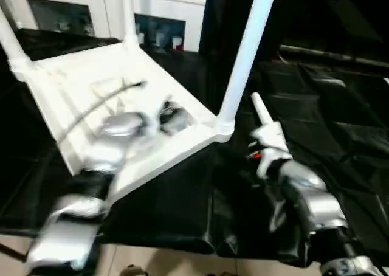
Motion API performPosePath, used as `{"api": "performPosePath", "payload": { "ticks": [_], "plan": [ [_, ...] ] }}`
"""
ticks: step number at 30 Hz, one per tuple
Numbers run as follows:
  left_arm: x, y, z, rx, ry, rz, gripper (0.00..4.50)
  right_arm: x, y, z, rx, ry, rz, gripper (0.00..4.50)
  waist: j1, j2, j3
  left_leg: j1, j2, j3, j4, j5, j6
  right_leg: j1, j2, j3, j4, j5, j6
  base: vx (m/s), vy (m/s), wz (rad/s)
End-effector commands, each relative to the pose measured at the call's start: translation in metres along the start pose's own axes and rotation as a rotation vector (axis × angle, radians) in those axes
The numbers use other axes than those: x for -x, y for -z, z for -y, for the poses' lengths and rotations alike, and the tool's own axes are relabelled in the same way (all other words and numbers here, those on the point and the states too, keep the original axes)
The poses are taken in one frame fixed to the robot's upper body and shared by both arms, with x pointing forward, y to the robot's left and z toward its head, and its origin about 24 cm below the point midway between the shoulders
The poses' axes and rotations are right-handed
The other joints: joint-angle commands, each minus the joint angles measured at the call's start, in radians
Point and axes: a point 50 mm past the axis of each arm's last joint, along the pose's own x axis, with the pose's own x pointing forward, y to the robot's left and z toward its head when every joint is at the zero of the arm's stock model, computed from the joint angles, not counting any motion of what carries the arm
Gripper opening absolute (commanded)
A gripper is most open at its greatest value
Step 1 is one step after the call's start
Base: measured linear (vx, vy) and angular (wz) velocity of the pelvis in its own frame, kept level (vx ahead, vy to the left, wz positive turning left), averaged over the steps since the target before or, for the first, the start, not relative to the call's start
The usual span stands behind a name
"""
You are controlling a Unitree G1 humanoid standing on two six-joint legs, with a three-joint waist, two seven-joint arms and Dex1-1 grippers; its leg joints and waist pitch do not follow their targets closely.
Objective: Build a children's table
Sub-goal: Rotate table base
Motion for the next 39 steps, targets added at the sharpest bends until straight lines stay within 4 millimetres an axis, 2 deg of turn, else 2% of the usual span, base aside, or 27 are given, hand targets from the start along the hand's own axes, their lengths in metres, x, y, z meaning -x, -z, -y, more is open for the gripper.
{"api": "performPosePath", "payload": {
  "ticks": [1, 3, 4, 6, 8, 10, 11, 12, 13, 14, 15, 16, 17, 18, 19, 21, 22, 23, 26, 28, 30, 31, 32, 34, 36, 38, 39],
  "plan": [
    [0.019, -0.006, -0.03, -0.054, -0.144, -0.009, 1.9, -0.001, 0.008, 0.001, -0.001, 0.012, -0.056, 3.72, 0.004, 0.01, -0.069, 0.008, 0.007, 0.003, -0.065, -0.2, 0.015, 0.058, -0.052, 0.039, -0.064, -0.172, -0.169, 0.0, 0.0, 0.0],
    [0.047, 0.0, -0.065, -0.162, -0.321, -0.103, 2.07, -0.007, 0.013, -0.001, -0.006, 0.024, -0.095, 3.72, 0.0, 0.003, -0.066, 0.013, 0.007, 0.004, -0.066, -0.214, 0.006, 0.054, -0.051, 0.039, -0.068, -0.198, -0.159, 0.0, 0.0, 0.0],
    [0.047, 0.0, -0.065, -0.162, -0.321, -0.103, 2.15, -0.007, 0.013, -0.001, -0.006, 0.024, -0.095, 3.72, 0.0, 0.01, -0.064, 0.013, 0.006, 0.003, -0.068, -0.224, -0.001, 0.053, -0.052, 0.04, -0.068, -0.226, -0.151, 0.0, 0.0, 0.0],
    [0.075, 0.006, -0.089, -0.25, -0.457, -0.201, 2.31, -0.014, 0.017, -0.003, -0.018, 0.032, -0.13, 3.72, 0.002, 0.015, -0.064, 0.019, 0.011, 0.002, -0.069, -0.219, -0.012, 0.05, -0.053, 0.042, -0.065, -0.206, -0.156, 0.0, 0.0, 0.0],
    [0.094, 0.011, -0.102, -0.312, -0.528, -0.272, 2.49, -0.021, 0.019, -0.005, -0.023, 0.043, -0.151, 3.72, 0.005, -0.003, -0.063, 0.022, 0.011, 0.005, -0.07, -0.222, -0.016, 0.045, -0.054, 0.041, -0.066, -0.213, -0.156, 0.0, 0.0, 0.0],
    [0.114, 0.02, -0.11, -0.354, -0.565, -0.362, 2.6, -0.029, 0.02, -0.007, -0.036, 0.055, -0.165, 3.72, 0.003, 0.009, -0.063, 0.02, 0.014, -0.001, -0.074, -0.238, -0.031, 0.042, -0.062, 0.043, -0.059, -0.233, -0.158, 0.0, 0.0, 0.0],
    [0.114, 0.02, -0.11, -0.354, -0.565, -0.362, 2.8, -0.029, 0.02, -0.007, -0.036, 0.055, -0.165, 3.72, -0.001, 0.007, -0.061, 0.02, 0.012, 0.001, -0.076, -0.243, -0.032, 0.043, -0.056, 0.043, -0.063, -0.236, -0.155, 0.0, 0.0, 0.0],
    [0.126, 0.026, -0.112, -0.371, -0.571, -0.42, 2.92, -0.035, 0.02, -0.009, -0.045, 0.063, -0.169, 3.72, 0.006, 0.007, -0.062, 0.031, 0.013, 0.002, -0.073, -0.254, -0.044, 0.036, -0.055, 0.043, -0.065, -0.221, -0.158, 0.0, 0.0, 0.0],
    [0.132, 0.035, -0.108, -0.354, -0.536, -0.476, 2.92, -0.039, 0.019, -0.008, -0.049, 0.08, -0.166, 3.72, 0.005, 0.008, -0.061, 0.03, 0.015, 0.001, -0.073, -0.263, -0.049, 0.033, -0.057, 0.044, -0.06, -0.21, -0.165, 0.0, 0.0, 0.0],
    [0.135, 0.038, -0.106, -0.347, -0.521, -0.498, 3.08, -0.041, 0.018, -0.008, -0.05, 0.087, -0.165, 3.72, 0.003, -0.001, -0.061, 0.024, 0.012, -0.001, -0.079, -0.262, -0.058, 0.04, -0.056, 0.043, -0.057, -0.212, -0.167, 0.0, 0.0, 0.0],
    [0.14, 0.048, -0.097, -0.321, -0.453, -0.552, 3.08, -0.045, 0.015, -0.006, -0.062, 0.112, -0.156, 3.72, 0.003, -0.001, -0.059, 0.028, 0.011, 0.001, -0.077, -0.272, -0.06, 0.035, -0.053, 0.043, -0.06, -0.212, -0.165, 0.0, 0.0, 0.0],
    [0.14, 0.048, -0.097, -0.321, -0.453, -0.552, 3.16, -0.045, 0.015, -0.006, -0.062, 0.112, -0.156, 3.72, 0.002, -0.003, -0.06, 0.024, 0.012, 0.0, -0.078, -0.268, -0.063, 0.039, -0.054, 0.044, -0.056, -0.199, -0.169, 0.0, 0.0, 0.0],
    [0.141, 0.056, -0.083, -0.263, -0.366, -0.574, 3.26, -0.047, 0.013, -0.004, -0.064, 0.137, -0.153, 3.72, 0.007, -0.001, -0.059, 0.031, 0.012, 0.003, -0.077, -0.276, -0.065, 0.033, -0.053, 0.044, -0.06, -0.202, -0.168, 0.0, 0.0, 0.0],
    [0.141, 0.056, -0.083, -0.263, -0.366, -0.574, 3.46, -0.047, 0.013, -0.004, -0.064, 0.137, -0.153, 3.72, 0.006, -0.005, -0.061, 0.026, 0.011, 0.002, -0.076, -0.268, -0.066, 0.04, -0.054, 0.045, -0.054, -0.185, -0.172, 0.0, 0.0, 0.0],
    [0.142, 0.062, -0.068, -0.221, -0.284, -0.589, 3.46, -0.048, 0.01, -0.002, -0.062, 0.155, -0.147, 3.72, 0.01, 0.002, -0.058, 0.031, 0.011, 0.004, -0.077, -0.279, -0.068, 0.033, -0.053, 0.045, -0.058, -0.191, -0.17, 0.0, 0.0, 0.0],
    [0.14, 0.062, -0.039, -0.134, -0.133, -0.566, 3.59, -0.047, 0.005, 0.001, -0.076, 0.176, -0.124, 3.72, 0.01, 0.001, -0.058, 0.028, 0.012, 0.003, -0.077, -0.288, -0.076, 0.038, -0.052, 0.045, -0.055, -0.178, -0.173, 0.0, 0.0, 0.0],
    [0.14, 0.062, -0.038, -0.129, -0.124, -0.565, 3.59, -0.047, 0.004, 0.002, -0.076, 0.177, -0.123, 3.72, 0.012, 0.0, -0.057, 0.03, 0.01, 0.004, -0.076, -0.299, -0.078, 0.036, -0.051, 0.045, -0.054, -0.185, -0.172, 0.0, 0.0, 0.0],
    [0.141, 0.063, -0.02, -0.102, -0.025, -0.564, 3.72, -0.042, 0.0, 0.006, -0.053, 0.216, -0.13, 3.72, 0.012, 0.005, -0.054, 0.029, 0.01, 0.002, -0.079, -0.332, -0.082, 0.036, -0.051, 0.045, -0.058, -0.227, -0.163, 0.0, 0.0, 0.0],
    [0.147, 0.064, -0.002, -0.09, 0.077, -0.579, 3.99, -0.036, -0.003, 0.011, -0.018, 0.272, -0.157, 3.72, 0.008, -0.001, -0.05, 0.027, 0.006, -0.001, -0.078, -0.389, -0.076, 0.033, -0.047, 0.046, -0.071, -0.337, -0.121, 0.0, 0.0, 0.0],
    [0.15, 0.062, 0.022, -0.063, 0.188, -0.56, 4.1, -0.023, -0.009, 0.015, 0.0, 0.282, -0.19, 3.72, 0.007, -0.004, -0.047, 0.025, 0.008, -0.002, -0.08, -0.395, -0.076, 0.034, -0.045, 0.047, -0.073, -0.358, -0.106, 0.0, 0.0, 0.0],
    [0.146, 0.058, 0.031, -0.03, 0.215, -0.523, 4.34, -0.016, -0.013, 0.016, -0.019, 0.262, -0.194, 3.72, 0.008, -0.004, -0.05, 0.029, 0.006, 0.0, -0.076, -0.386, -0.071, 0.031, -0.042, 0.048, -0.075, -0.346, -0.099, 0.0, 0.0, 0.0],
    [0.144, 0.057, 0.033, -0.026, 0.219, -0.513, 4.43, -0.014, -0.014, 0.016, -0.021, 0.258, -0.196, 3.72, 0.008, -0.003, -0.049, 0.029, 0.005, 0.001, -0.077, -0.383, -0.07, 0.03, -0.041, 0.048, -0.076, -0.342, -0.098, 0.0, 0.0, 0.0],
    [0.132, 0.053, 0.041, -0.013, 0.241, -0.465, 4.46, -0.004, -0.019, 0.018, -0.013, 0.254, -0.22, 3.72, 0.009, 0.006, -0.053, 0.027, 0.005, -0.001, -0.076, -0.367, -0.073, 0.033, -0.042, 0.049, -0.074, -0.32, -0.094, 0.0, 0.0, 0.0],
    [0.127, 0.051, 0.046, -0.011, 0.256, -0.447, 4.49, 0.003, -0.023, 0.02, -0.002, 0.266, -0.238, 3.72, 0.011, 0.001, -0.053, 0.026, 0.003, -0.002, -0.077, -0.348, -0.075, 0.037, -0.038, 0.047, -0.071, -0.281, -0.095, 0.0, 0.0, 0.0],
    [0.11, 0.051, 0.054, -0.045, 0.295, -0.431, 4.49, 0.022, -0.034, 0.031, 0.0, 0.337, -0.281, 3.72, 0.012, 0.021, -0.055, 0.029, 0.002, -0.002, -0.074, -0.347, -0.083, 0.037, -0.037, 0.049, -0.068, -0.26, -0.093, 0.0, 0.0, 0.0],
    [0.101, 0.05, 0.058, -0.034, 0.313, -0.412, 4.5, 0.033, -0.04, 0.038, -0.011, 0.384, -0.31, 3.89, 0.01, 0.008, -0.054, 0.024, -0.002, -0.001, -0.074, -0.34, -0.077, 0.043, -0.038, 0.048, -0.074, -0.299, -0.079, 0.0, 0.0, 0.0],
    [0.096, 0.049, 0.059, -0.049, 0.318, -0.402, 4.5, 0.039, -0.043, 0.043, -0.026, 0.403, -0.327, 3.89, 0.01, 0.033, -0.054, 0.026, -0.002, -0.004, -0.074, -0.347, -0.084, 0.041, -0.039, 0.05, -0.073, -0.301, -0.08, 0.0, 0.0, 0.0]
  ]
}}
